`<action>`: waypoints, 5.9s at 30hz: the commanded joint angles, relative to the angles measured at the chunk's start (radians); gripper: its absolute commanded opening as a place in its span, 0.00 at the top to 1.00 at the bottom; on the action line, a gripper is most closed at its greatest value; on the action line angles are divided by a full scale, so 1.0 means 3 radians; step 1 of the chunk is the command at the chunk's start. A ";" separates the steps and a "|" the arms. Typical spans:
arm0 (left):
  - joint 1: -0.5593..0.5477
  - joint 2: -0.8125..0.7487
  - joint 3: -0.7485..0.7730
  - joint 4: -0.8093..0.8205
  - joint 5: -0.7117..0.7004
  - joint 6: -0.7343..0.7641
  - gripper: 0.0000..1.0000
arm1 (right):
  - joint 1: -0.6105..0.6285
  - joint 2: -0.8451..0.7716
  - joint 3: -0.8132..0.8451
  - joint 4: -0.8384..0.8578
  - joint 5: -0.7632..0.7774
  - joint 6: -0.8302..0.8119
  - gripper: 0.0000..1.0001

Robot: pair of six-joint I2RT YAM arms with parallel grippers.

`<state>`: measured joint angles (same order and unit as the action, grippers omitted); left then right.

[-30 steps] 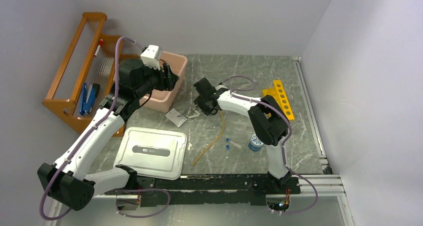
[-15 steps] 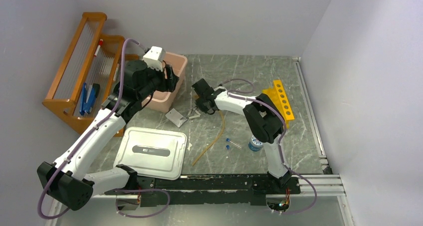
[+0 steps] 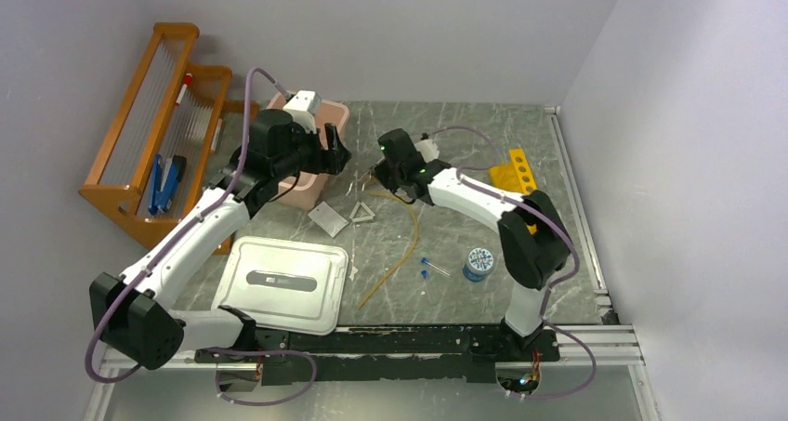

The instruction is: Organize the chemistry lab equipment

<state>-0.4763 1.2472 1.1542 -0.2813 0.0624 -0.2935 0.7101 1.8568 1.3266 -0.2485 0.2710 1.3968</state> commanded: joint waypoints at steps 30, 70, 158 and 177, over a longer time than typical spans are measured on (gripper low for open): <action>0.0095 0.0652 0.0152 0.0612 0.1768 -0.0551 0.95 | -0.0316 -0.1152 -0.0747 0.1987 -0.1482 -0.1369 0.98; 0.1046 0.1937 0.1228 -0.0825 0.0844 0.1282 0.95 | -0.0944 -0.1589 -0.0612 0.1164 -0.1343 -0.2213 0.25; 0.0713 -0.0525 -0.0666 0.0447 0.0575 -0.0356 0.37 | 0.0300 0.0988 0.0794 -0.0791 -0.0385 -0.3609 0.65; 0.0677 -0.0440 -0.0626 0.0441 0.0750 -0.0557 0.21 | 0.0290 0.0131 0.0265 -0.0157 -0.0471 -0.3817 1.00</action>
<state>-0.2657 1.1042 0.9562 -0.1692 0.2417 -0.4248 0.7959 2.0621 1.4662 -0.4240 0.1329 0.2638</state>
